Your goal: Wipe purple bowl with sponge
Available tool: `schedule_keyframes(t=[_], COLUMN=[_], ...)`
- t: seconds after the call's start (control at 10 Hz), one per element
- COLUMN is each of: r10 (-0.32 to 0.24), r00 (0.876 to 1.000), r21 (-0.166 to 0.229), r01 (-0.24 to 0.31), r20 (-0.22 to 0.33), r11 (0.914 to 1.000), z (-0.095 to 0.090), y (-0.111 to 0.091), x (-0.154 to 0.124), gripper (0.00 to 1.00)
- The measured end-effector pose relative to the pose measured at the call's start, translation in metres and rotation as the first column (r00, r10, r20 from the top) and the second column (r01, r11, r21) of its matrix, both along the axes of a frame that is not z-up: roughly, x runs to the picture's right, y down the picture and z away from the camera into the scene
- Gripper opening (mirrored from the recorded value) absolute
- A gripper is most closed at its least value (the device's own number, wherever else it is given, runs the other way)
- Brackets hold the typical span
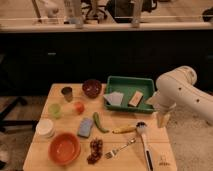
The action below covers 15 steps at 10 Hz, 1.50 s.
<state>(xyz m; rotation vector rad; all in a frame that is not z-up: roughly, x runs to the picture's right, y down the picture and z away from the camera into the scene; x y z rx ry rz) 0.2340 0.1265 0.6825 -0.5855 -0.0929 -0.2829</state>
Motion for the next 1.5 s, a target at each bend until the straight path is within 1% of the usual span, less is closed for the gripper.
schedule_keyframes(t=[0.1, 0.3, 0.4, 0.5, 0.6, 0.7, 0.9, 1.0, 1.1, 1.5], r10=[-0.059, -0.126, -0.17, -0.202, -0.236, -0.26, -0.309, -0.326, -0.337, -0.34], r00=[0.997, 0.988, 0.978, 0.969, 0.956, 0.947, 0.923, 0.915, 0.91, 0.91], r21=[-0.021, -0.038, -0.051, -0.056, -0.063, -0.065, -0.074, -0.08, -0.078, -0.076], r01=[0.06, 0.13, 0.178, 0.212, 0.25, 0.276, 0.333, 0.353, 0.364, 0.367], r20=[0.047, 0.094, 0.124, 0.145, 0.173, 0.188, 0.227, 0.237, 0.242, 0.239], r11=[0.998, 0.9907, 0.9828, 0.9758, 0.9662, 0.9588, 0.94, 0.9321, 0.9281, 0.9271], z=[0.0, 0.003, 0.005, 0.006, 0.008, 0.008, 0.003, 0.0, -0.002, -0.001], y=[0.006, 0.015, 0.025, 0.032, 0.04, 0.045, 0.063, 0.072, 0.077, 0.076], x=[-0.016, -0.04, -0.056, -0.067, -0.082, -0.091, -0.123, -0.134, -0.141, -0.14], gripper=[0.8, 0.8, 0.8, 0.8, 0.8, 0.8, 0.8, 0.8, 0.8, 0.8])
